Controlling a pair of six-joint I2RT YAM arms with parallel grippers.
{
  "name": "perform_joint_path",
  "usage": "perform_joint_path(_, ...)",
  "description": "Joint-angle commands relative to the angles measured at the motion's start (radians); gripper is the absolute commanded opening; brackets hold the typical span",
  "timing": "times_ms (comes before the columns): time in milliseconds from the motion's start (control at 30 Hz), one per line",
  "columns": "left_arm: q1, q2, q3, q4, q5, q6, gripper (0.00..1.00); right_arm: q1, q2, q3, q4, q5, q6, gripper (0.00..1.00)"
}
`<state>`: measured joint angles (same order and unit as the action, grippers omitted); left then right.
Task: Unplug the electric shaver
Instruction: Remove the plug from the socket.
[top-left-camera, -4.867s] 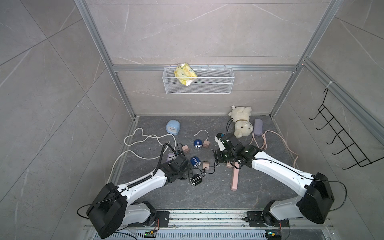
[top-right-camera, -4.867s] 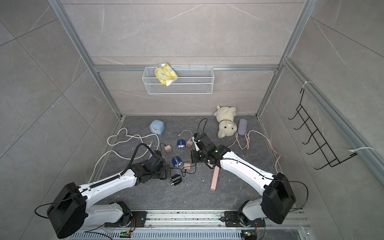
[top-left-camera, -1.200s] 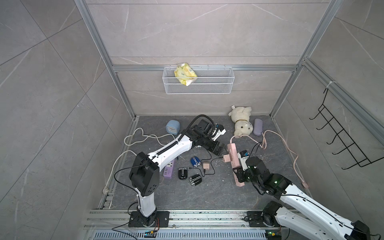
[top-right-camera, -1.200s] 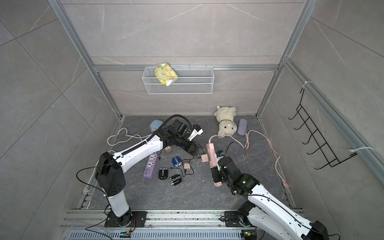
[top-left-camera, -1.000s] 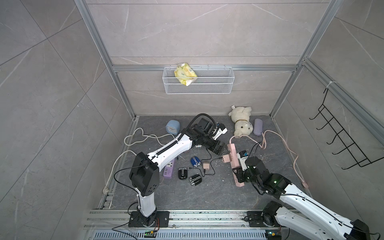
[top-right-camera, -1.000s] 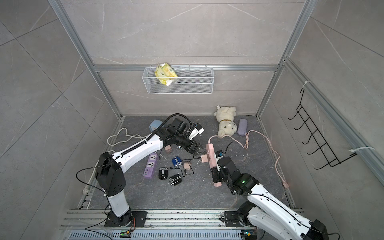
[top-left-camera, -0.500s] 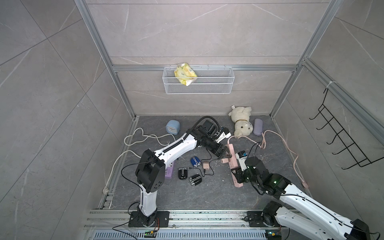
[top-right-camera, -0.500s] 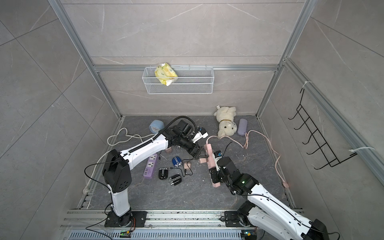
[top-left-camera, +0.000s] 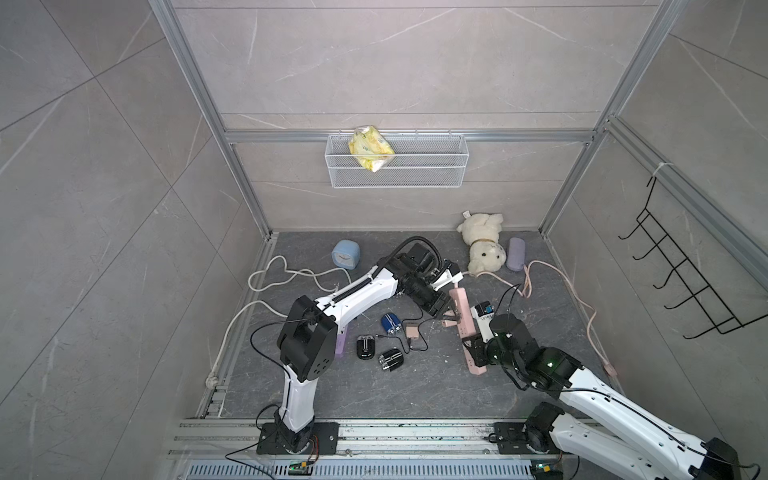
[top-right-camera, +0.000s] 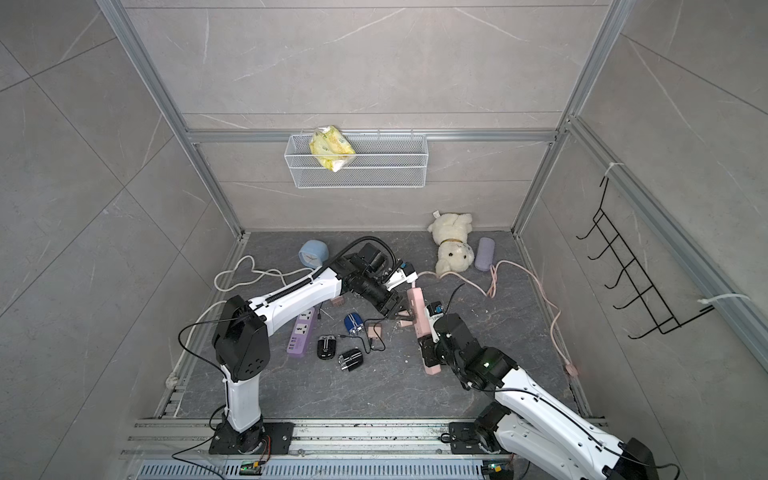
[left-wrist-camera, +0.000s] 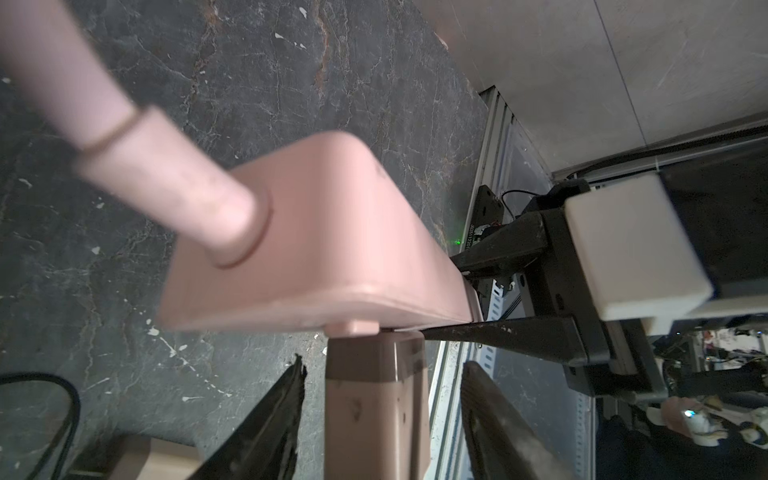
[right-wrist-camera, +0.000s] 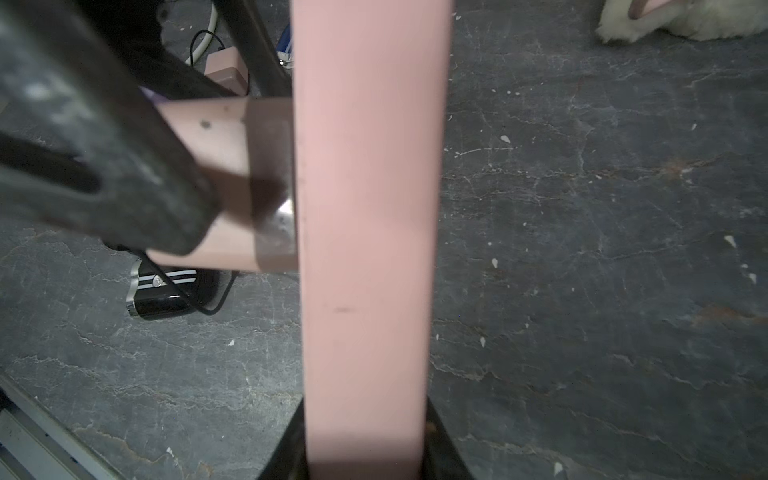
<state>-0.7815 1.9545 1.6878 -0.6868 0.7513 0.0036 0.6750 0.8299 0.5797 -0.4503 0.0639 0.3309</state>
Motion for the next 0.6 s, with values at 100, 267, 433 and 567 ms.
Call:
perform_joint_path(100,-0.012,-0.009,-0.005,0.004,0.039,-0.018,0.49,0.009,-0.026,0.032,0.064,0.037,-0.02,0.0)
perform_joint_path(267,-0.011,-0.063,-0.073,0.098,-0.01,-0.116,0.48,0.009,-0.054,0.018,0.091,0.066,0.013,0.0)
perform_joint_path(433,-0.012,-0.106,-0.103,0.171,-0.019,-0.181,0.55,0.01,-0.044,0.016,0.114,0.056,0.028,0.0)
perform_joint_path(567,-0.012,-0.105,-0.109,0.194,-0.017,-0.187,0.53,0.009,-0.037,0.014,0.133,0.038,0.031,0.0)
